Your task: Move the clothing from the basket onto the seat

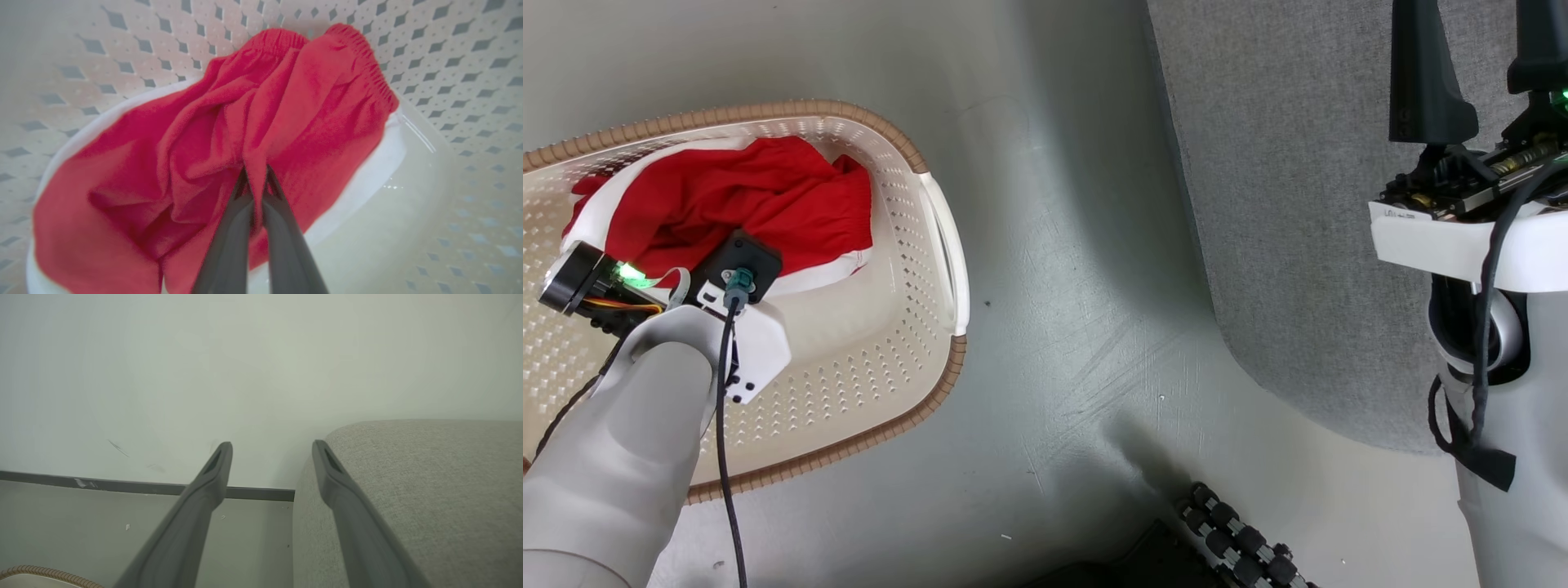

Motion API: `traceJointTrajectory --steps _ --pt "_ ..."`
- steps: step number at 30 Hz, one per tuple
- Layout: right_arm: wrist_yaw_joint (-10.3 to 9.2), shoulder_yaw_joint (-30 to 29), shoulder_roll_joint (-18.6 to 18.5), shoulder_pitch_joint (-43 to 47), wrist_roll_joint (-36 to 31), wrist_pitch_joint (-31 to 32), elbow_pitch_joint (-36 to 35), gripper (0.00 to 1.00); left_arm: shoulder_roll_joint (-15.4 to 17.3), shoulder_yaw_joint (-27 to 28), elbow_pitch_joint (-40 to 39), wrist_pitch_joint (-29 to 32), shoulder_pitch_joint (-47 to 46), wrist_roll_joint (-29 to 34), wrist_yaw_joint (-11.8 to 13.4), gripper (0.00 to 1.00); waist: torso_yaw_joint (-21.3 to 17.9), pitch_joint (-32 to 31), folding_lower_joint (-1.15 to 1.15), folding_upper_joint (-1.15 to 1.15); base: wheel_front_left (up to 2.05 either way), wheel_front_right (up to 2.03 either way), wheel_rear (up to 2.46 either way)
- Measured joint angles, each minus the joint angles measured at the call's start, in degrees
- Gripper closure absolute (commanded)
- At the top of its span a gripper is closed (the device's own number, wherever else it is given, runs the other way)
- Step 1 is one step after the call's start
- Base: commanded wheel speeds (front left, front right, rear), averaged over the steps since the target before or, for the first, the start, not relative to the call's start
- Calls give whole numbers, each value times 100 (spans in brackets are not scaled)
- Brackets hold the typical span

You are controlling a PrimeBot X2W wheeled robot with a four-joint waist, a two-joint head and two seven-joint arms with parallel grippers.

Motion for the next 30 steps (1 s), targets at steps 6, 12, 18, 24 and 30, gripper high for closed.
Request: traceJointTrajectory --steps 6,12,18,24,30 --pt "0 -70 0 -98 0 0 22 0 -94 107 -89 -360 1 -133 -9 100 51 -25 0 0 0 0 0" --pt "0 -80 -1 -110 -4 0 103 0 -175 210 -385 -577 42 -278 -38 100 161 -89 0 0 0 0 0" --pt "0 -77 -2 -111 -20 0 164 0 -234 335 -712 -641 300 -463 -43 100 290 -186 0 0 0 0 0" --pt "1 -90 -5 -111 -104 0 235 0 -298 383 -1149 -647 501 -509 2 100 433 -327 0 0 0 0 0" --pt "0 -138 -9 -108 -218 0 360 0 -305 499 -1745 -647 702 -565 121 100 582 -515 0 0 0 0 0"
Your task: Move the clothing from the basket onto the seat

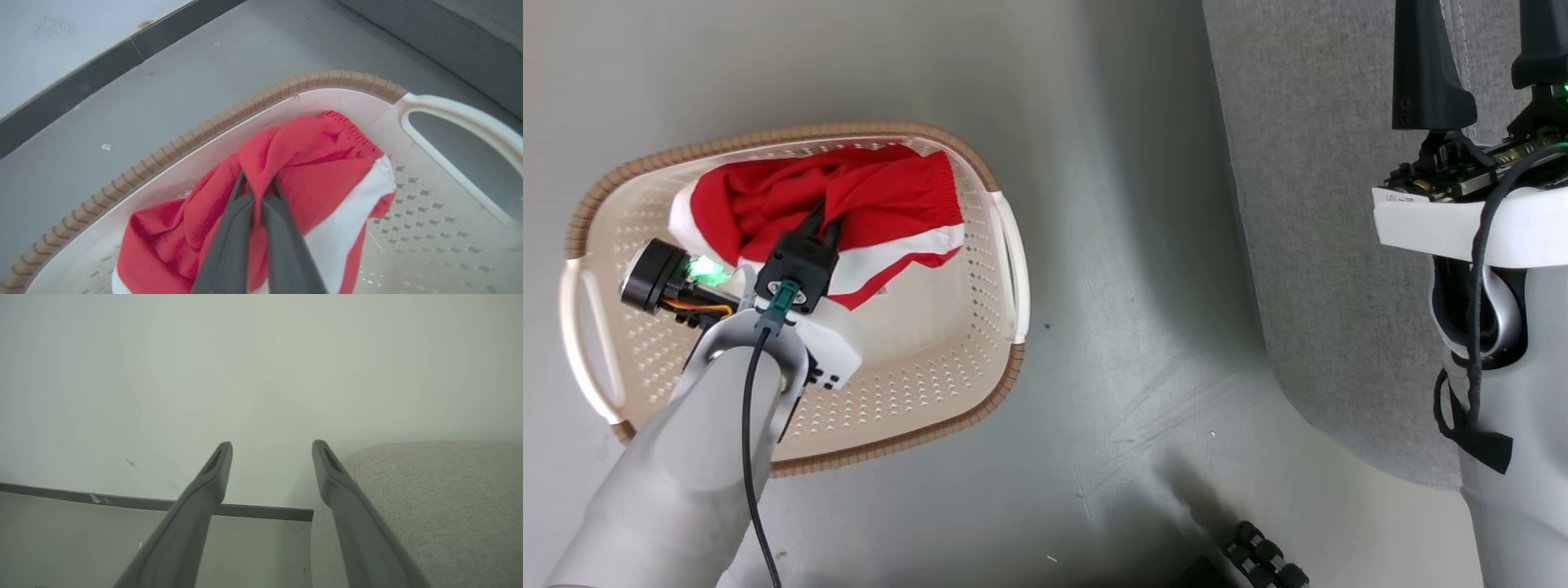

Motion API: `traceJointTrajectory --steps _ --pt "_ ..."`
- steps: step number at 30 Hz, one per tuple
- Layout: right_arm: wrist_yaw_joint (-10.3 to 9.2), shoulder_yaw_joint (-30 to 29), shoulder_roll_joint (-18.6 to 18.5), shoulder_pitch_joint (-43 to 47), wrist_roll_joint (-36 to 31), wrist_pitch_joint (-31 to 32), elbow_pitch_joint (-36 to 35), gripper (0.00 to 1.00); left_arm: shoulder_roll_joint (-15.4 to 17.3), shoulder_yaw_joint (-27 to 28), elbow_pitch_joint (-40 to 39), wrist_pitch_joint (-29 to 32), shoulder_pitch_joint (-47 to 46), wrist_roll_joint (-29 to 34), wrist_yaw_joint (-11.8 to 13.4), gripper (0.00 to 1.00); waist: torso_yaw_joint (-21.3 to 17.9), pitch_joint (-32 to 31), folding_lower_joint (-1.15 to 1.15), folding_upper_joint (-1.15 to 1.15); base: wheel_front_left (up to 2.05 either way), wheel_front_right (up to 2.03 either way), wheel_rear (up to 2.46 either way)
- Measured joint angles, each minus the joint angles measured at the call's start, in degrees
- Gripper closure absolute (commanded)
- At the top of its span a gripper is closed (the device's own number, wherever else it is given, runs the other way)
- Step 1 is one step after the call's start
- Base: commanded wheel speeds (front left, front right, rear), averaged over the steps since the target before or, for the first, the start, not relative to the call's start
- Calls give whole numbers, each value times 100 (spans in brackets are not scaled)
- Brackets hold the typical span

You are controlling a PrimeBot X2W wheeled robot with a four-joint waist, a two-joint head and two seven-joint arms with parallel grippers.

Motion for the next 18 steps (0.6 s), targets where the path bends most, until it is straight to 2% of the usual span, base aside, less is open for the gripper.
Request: traceJointTrajectory --steps 8,18 --pt "0 -62 -3 41 -132 0 205 0 -31 271 -901 0 274 -219 188 100 204 -317 0 0 0 0 0" --pt "0 -101 -8 280 -271 0 534 0 -24 514 -1695 -1 567 -458 232 100 421 -828 0 0 0 0 0"
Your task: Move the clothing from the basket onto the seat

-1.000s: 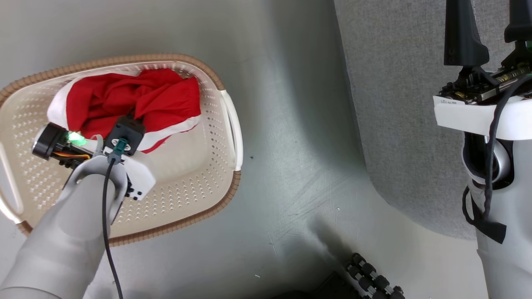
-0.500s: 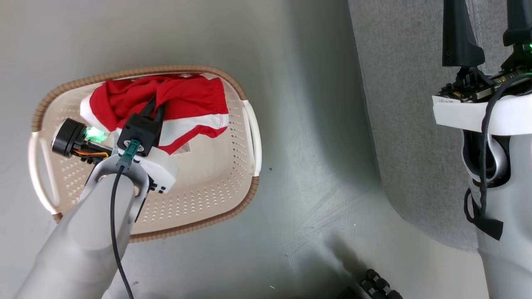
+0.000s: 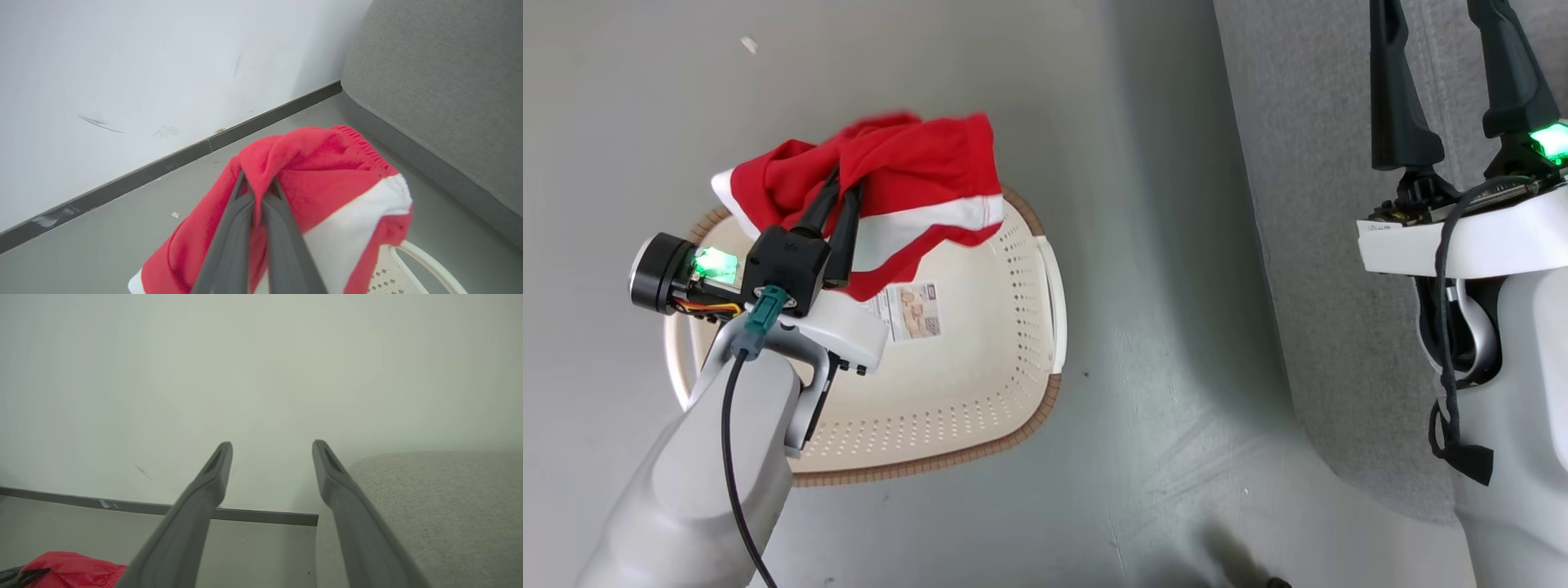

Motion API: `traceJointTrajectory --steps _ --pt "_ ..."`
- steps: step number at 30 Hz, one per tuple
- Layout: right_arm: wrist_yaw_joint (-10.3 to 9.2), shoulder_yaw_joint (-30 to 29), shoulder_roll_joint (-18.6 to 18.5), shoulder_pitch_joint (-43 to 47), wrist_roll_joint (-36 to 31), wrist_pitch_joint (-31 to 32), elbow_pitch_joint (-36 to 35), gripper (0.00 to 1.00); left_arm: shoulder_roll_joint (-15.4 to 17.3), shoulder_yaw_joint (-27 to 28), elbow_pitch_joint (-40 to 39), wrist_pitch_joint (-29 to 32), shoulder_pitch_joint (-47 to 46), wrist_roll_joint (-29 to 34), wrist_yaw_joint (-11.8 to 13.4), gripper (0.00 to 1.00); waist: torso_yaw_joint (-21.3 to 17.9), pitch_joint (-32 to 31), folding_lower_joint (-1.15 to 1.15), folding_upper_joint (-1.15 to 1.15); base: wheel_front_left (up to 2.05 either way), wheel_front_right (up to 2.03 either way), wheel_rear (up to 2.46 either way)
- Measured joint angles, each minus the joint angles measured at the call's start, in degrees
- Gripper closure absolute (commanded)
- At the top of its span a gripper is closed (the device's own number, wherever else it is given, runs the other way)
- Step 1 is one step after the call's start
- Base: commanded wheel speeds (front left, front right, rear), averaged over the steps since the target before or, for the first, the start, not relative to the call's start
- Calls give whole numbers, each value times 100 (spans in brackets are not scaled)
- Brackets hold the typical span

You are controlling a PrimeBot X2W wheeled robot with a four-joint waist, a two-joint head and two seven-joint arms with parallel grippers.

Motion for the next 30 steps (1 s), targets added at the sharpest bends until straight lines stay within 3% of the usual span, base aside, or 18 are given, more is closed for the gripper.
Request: traceJointTrajectory --steps 4,14,30 --pt "0 20 -3 60 -60 0 73 0 7 10 -190 0 41 -36 -9 100 68 -226 0 0 0 0 0" --pt "0 240 -5 334 -155 0 396 0 1 -118 -491 -15 40 -130 -323 100 201 -825 0 0 0 0 0" --pt "0 375 -5 1184 -292 0 799 0 -174 -617 -580 344 38 -396 -1069 100 302 -1851 0 0 0 0 0"
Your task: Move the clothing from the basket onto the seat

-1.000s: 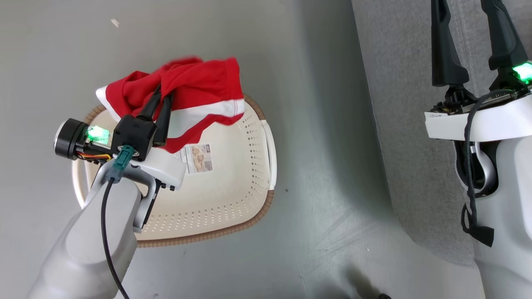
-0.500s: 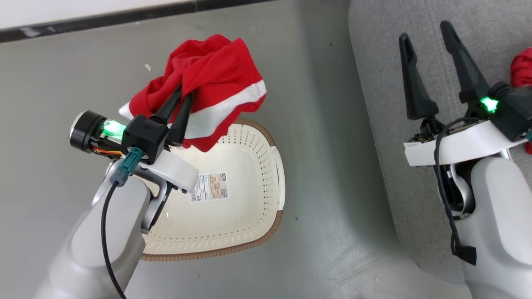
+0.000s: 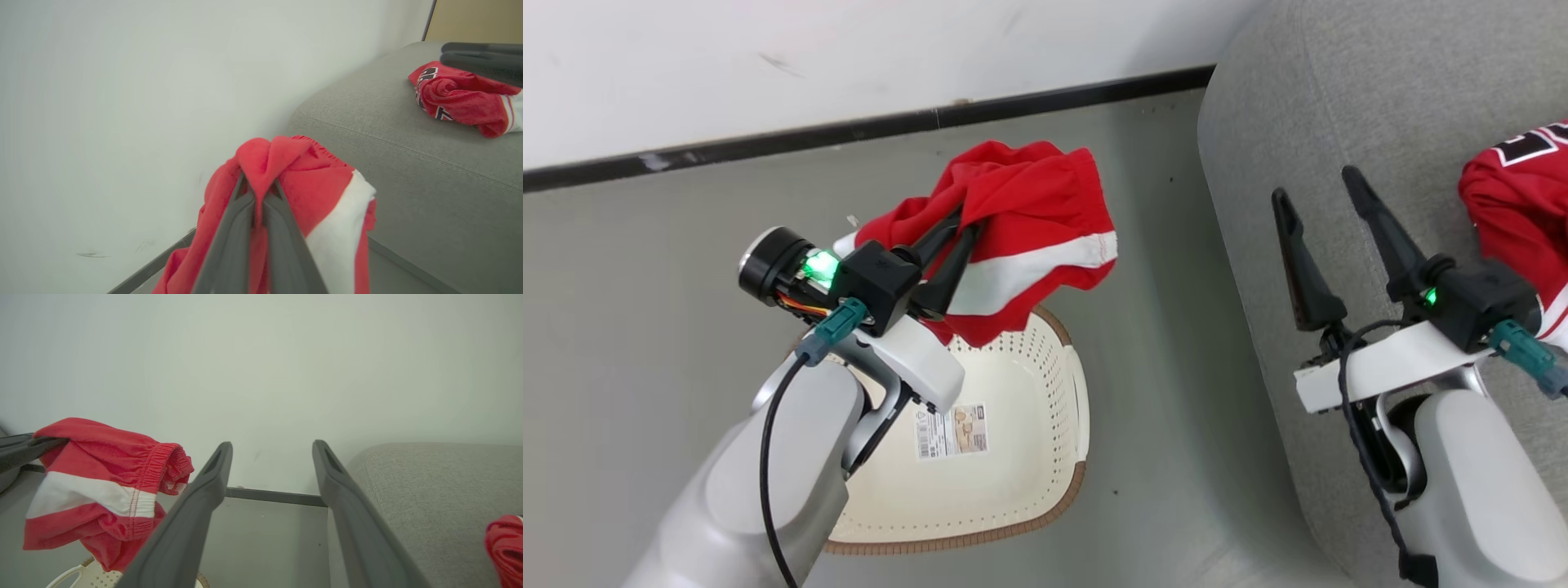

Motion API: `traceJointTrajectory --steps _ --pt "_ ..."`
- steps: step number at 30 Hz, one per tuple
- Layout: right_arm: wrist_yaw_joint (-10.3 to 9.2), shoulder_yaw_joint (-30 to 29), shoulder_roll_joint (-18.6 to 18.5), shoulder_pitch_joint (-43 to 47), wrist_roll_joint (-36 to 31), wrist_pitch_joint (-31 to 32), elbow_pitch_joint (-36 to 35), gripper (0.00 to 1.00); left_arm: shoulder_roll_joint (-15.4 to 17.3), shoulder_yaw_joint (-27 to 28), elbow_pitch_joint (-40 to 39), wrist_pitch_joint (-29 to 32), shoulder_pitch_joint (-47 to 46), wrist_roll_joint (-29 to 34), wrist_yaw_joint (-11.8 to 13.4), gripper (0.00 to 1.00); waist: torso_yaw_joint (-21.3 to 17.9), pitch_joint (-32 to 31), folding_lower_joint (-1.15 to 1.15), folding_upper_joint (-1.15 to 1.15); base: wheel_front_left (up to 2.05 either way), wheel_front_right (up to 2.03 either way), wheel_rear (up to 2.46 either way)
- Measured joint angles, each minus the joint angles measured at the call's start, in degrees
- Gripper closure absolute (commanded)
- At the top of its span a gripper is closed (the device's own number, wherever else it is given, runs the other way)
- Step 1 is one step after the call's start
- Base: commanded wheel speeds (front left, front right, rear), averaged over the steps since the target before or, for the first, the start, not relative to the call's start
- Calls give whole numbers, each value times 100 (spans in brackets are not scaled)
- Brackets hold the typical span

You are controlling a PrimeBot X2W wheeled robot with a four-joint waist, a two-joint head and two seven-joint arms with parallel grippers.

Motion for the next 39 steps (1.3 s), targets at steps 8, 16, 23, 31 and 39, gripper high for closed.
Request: traceJointTrajectory --steps 8,16,23,31,39 --pt "0 292 -155 367 -53 0 99 0 -149 -221 -51 185 -1 -109 -166 100 -13 -434 0 0 0 0 0" --pt "1 594 -363 789 -52 0 177 0 -290 -482 -193 376 -1 -212 -252 100 -87 -894 0 0 0 0 0" --pt "1 1118 -561 987 -21 0 331 0 -348 -624 -413 531 -1 -348 -298 100 -154 -1323 0 0 0 0 0" --pt "1 1541 -749 1070 87 1 488 0 -371 -693 -554 733 1 -481 -300 100 -170 -1689 0 0 0 0 0" --pt "1 2030 -877 1062 210 1 679 0 -386 -710 -735 906 11 -600 -300 100 -128 -1961 0 0 0 0 0"
